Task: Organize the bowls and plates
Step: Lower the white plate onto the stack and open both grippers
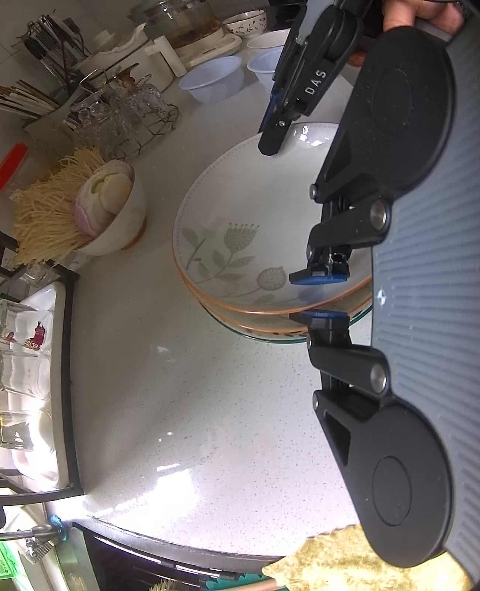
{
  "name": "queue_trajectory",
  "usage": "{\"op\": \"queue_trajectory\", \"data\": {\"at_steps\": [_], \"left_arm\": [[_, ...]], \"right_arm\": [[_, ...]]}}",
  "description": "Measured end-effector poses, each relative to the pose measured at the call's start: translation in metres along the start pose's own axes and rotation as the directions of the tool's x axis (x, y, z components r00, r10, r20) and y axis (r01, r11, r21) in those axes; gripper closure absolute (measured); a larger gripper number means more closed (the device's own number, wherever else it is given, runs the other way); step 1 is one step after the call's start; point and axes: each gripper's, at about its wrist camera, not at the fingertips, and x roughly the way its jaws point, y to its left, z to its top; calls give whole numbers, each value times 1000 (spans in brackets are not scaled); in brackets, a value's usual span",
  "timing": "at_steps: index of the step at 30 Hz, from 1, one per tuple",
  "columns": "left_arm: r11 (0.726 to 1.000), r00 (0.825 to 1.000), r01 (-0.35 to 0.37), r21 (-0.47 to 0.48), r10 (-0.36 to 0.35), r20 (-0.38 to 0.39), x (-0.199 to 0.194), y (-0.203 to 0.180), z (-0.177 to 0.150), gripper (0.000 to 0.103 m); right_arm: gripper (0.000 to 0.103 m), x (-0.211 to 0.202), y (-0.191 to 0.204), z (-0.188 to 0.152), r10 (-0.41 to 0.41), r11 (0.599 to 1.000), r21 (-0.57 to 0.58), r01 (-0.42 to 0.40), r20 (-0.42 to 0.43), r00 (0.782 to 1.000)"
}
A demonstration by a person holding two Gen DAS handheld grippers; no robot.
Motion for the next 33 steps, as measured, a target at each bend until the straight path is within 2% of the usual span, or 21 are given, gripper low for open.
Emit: {"op": "queue_trajectory", "data": {"at_steps": [4, 8, 14, 20, 26, 33], "left_arm": [[1000, 1000, -9, 21, 8, 14, -4, -3, 2, 87], [998, 999, 31, -47, -30, 20, -8, 9, 5, 87], [997, 999, 39, -68, -38, 13, -19, 17, 4, 86], [1000, 999, -23, -12, 23, 45, -38, 13, 9, 86], [999, 997, 18, 40, -21, 73, -51, -3, 20, 86], [989, 988, 70, 132, -87, 127, -73, -34, 33, 86]], "right_arm": [[87, 4, 2, -3, -10, 1000, 17, 10, -12, 1000], [85, 5, 4, -4, -19, 1000, 25, 19, -6, 1000], [84, 5, 0, -3, -5, 997, 76, 6, -7, 1000], [85, -3, -3, -2, -6, 992, 126, 5, 6, 1000], [85, -23, -6, 4, -33, 986, 168, 23, 58, 998], [85, -68, -1, 20, -64, 982, 186, 37, 143, 988]]}}
